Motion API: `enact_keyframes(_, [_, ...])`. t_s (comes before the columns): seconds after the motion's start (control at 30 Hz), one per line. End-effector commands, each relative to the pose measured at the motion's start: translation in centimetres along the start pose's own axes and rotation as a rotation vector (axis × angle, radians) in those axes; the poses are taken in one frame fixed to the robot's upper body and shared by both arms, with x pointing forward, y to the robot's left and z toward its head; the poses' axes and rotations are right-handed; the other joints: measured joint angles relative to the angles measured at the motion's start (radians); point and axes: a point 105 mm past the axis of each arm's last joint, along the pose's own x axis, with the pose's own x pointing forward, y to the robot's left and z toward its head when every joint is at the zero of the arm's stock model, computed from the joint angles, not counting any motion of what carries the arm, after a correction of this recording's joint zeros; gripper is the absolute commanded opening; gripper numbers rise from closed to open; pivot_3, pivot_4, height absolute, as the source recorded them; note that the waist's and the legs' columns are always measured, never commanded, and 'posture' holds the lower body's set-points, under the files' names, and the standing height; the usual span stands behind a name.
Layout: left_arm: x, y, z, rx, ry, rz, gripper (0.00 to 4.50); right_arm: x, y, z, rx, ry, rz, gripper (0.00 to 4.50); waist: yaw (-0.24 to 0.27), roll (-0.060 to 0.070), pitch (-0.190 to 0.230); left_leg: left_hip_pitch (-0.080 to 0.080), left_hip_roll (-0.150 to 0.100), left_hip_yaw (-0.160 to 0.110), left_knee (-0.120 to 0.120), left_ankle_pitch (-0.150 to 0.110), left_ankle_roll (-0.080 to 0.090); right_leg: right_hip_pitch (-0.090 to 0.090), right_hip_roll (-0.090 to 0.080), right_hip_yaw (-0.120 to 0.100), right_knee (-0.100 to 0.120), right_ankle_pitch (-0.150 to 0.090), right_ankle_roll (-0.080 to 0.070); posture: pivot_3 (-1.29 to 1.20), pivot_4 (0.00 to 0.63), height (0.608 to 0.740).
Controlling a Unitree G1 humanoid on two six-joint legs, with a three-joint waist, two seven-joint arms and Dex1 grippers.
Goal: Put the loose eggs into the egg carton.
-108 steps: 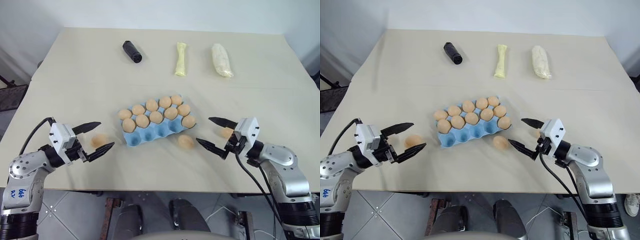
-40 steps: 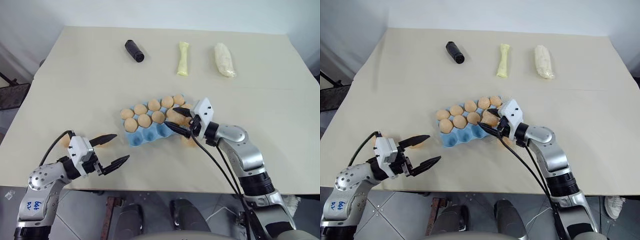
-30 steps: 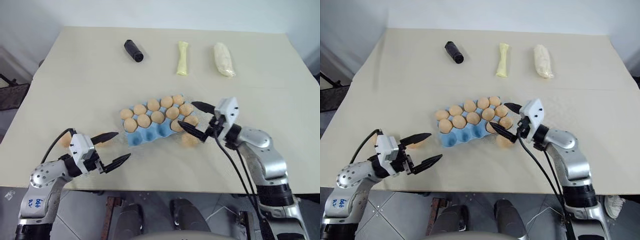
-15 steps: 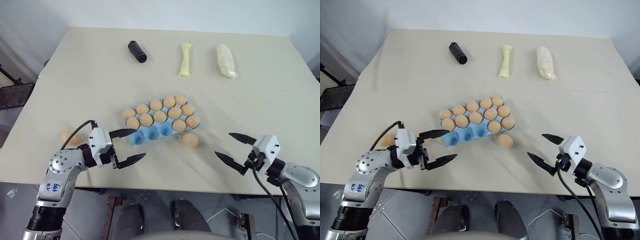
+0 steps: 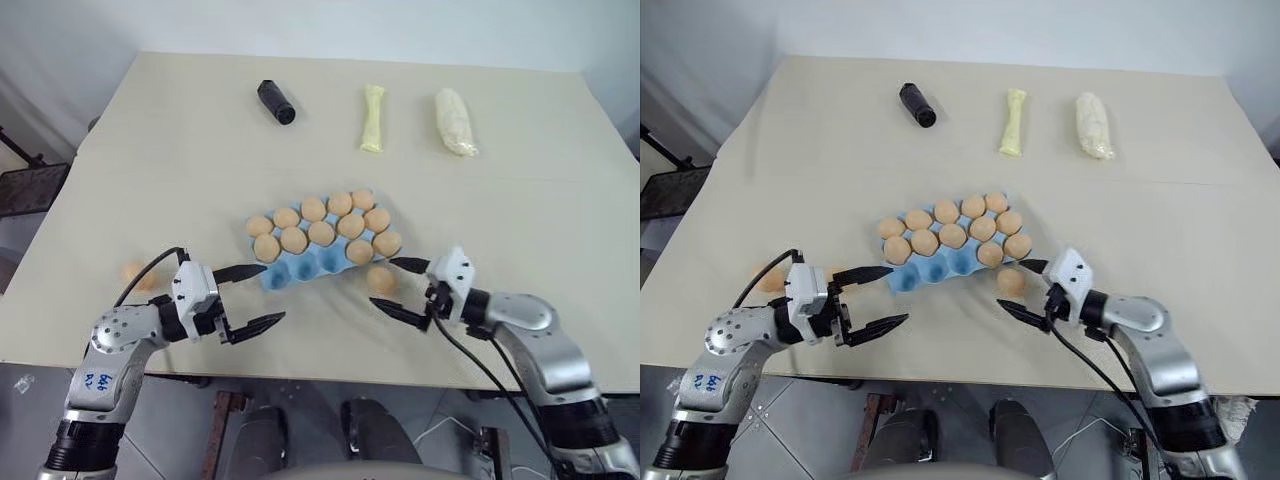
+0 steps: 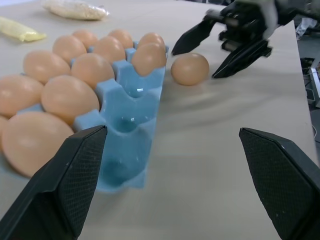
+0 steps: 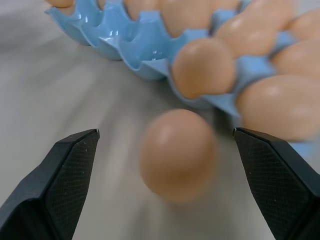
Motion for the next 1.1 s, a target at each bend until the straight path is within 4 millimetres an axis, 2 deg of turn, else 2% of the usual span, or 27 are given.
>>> enact_keyframes(0.03, [-0.8,0.1,1.1,0.037,-0.016,0.035,4.50,0.9,0.2,0.6,0.015,-0.026,0.029,4.49,0.001,0.000,0.000,0.000,0.000,0.000,0.000,0.000,0.000,0.000,0.000,0.000,0.000,0.000,0.000,0.00,0.150,0.740])
enact_keyframes(0.13, [-1.4,0.2,1.1,0.037,-0.006,0.060,4.50,1.4,0.3,0.4,0.012,-0.023,0.038,4.49,-0.001,0.000,0.000,0.000,-0.001,0.000,0.000,0.000,0.001,0.000,-0.001,0.000,0.000,0.000,0.000,0.00,0.150,0.740])
enact_keyframes(0.37, [-2.8,0.4,0.7,0.028,0.009,0.136,4.50,1.2,1.0,0.9,-0.002,-0.033,0.090,2.22,-0.003,0.000,0.000,0.000,0.000,0.000,0.000,0.000,0.001,0.000,-0.001,0.000,0.000,0.000,0.000,0.00,0.150,0.740])
enact_keyframes(0.5, [-3.9,0.7,0.1,0.015,0.026,0.186,4.50,1.9,1.5,3.3,-0.015,-0.065,0.120,2.22,-0.007,0.000,0.000,0.000,0.000,0.000,-0.001,0.000,0.000,0.000,0.000,0.000,0.000,0.000,0.000,0.00,0.150,0.740])
enact_keyframes(0.73, [-4.7,0.7,-0.7,-0.005,0.042,0.224,4.50,4.7,1.1,7.8,-0.050,-0.160,0.116,2.22,-0.007,0.000,0.000,0.001,0.000,0.000,-0.001,0.000,0.000,0.000,0.000,0.000,0.000,0.000,0.000,0.00,0.150,0.740])
enact_keyframes(0.9, [-4.5,0.5,-0.8,-0.012,0.032,0.238,4.50,6.9,0.8,7.8,-0.038,-0.150,0.126,2.22,-0.007,-0.001,0.000,-0.002,-0.001,0.000,-0.002,0.000,0.000,-0.004,-0.001,-0.001,0.000,0.000,0.000,0.00,0.150,0.740])
enact_keyframes(1.0, [-4.3,0.3,-0.8,-0.014,0.027,0.239,4.50,7.5,0.8,7.9,-0.031,-0.162,0.125,2.84,-0.006,-0.001,0.000,-0.005,-0.001,0.000,-0.002,0.000,0.000,-0.008,-0.002,-0.001,0.001,0.000,0.000,0.00,0.150,0.740])
enact_keyframes(1.1, [-4.3,0.3,-0.7,-0.014,0.024,0.244,4.50,7.1,0.9,7.8,-0.037,-0.162,0.127,3.85,-0.007,-0.001,0.000,-0.010,-0.001,0.001,-0.001,0.000,0.000,-0.013,-0.002,-0.002,0.003,0.000,0.000,0.00,0.150,0.740])
